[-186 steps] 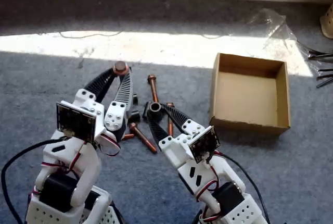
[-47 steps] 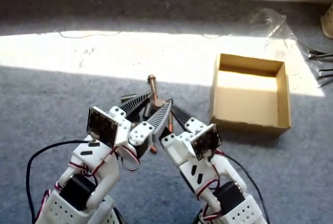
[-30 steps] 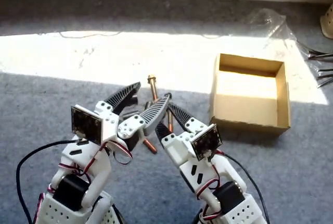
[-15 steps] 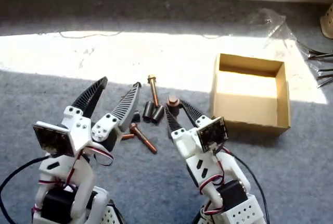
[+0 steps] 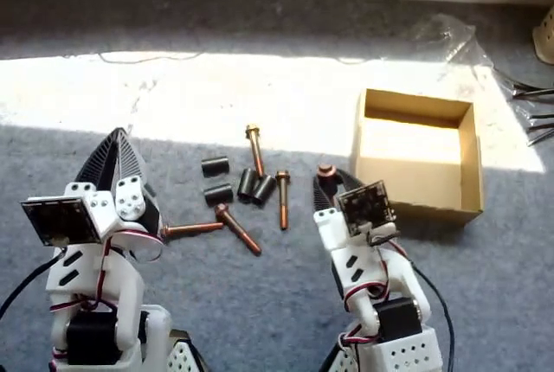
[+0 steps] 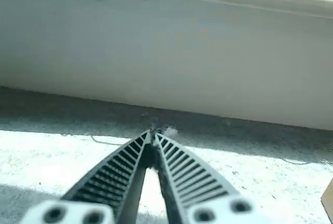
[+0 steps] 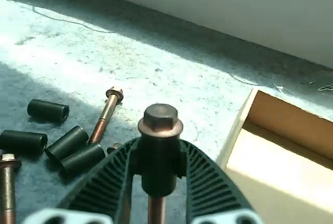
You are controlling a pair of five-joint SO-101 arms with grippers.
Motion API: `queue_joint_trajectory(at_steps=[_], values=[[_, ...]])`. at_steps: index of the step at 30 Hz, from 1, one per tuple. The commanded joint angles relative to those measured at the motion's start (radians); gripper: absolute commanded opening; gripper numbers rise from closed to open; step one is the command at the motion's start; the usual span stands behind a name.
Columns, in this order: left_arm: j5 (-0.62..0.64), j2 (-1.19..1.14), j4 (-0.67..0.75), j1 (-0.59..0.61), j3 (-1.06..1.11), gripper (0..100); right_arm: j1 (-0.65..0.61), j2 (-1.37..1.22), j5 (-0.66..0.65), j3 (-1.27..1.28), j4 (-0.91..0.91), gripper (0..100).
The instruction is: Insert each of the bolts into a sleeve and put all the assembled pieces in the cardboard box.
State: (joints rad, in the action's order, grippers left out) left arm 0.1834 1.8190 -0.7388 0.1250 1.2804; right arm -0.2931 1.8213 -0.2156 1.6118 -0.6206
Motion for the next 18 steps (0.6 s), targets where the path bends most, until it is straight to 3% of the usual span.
queue_joint_trajectory(at_steps=[1,7,18], values=[[0.0,0.004,-0.072,0.045,-0.005,1,0.111,0.004,-0.014,-0.168,-0.053,0.5],[-0.005,0.004,-0.097,0.045,0.068,1,0.246,-0.222,-0.017,-0.369,-0.059,0.4],[-0.006,0.004,-0.095,0.045,0.154,1,0.259,-1.03,-0.017,-0.753,0.01,0.4]])
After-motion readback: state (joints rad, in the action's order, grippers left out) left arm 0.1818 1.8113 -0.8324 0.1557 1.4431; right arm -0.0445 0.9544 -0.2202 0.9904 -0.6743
